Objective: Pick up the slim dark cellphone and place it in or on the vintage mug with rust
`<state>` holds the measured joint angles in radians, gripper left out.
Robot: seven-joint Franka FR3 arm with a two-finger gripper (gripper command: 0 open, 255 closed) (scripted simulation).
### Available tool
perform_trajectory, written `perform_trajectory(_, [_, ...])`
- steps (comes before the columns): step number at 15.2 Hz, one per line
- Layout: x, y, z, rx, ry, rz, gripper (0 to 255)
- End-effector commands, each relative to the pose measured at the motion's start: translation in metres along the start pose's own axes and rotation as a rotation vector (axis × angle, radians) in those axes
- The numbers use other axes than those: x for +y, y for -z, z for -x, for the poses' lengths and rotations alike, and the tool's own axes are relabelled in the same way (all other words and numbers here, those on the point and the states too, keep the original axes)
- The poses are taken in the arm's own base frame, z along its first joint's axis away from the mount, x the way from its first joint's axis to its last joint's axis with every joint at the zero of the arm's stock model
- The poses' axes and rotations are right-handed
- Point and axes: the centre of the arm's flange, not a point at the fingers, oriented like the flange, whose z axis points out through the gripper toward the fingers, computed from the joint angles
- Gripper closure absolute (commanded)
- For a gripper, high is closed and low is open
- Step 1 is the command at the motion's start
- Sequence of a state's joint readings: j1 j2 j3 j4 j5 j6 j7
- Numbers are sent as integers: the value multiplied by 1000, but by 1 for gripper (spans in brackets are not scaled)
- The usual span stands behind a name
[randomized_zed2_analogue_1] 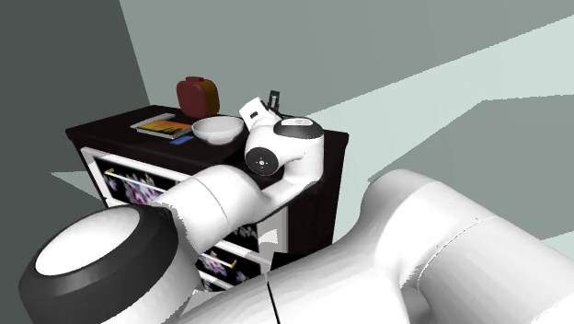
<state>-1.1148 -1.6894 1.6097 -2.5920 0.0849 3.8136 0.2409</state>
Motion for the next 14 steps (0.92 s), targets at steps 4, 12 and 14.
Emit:
perform_trajectory(4, [-27, 33, 8, -23, 149, -124, 0])
perform_trajectory(12, [-25, 57, 7, -23, 149, -124, 0])
perform_trajectory(14, [-25, 57, 7, -23, 149, -124, 0])
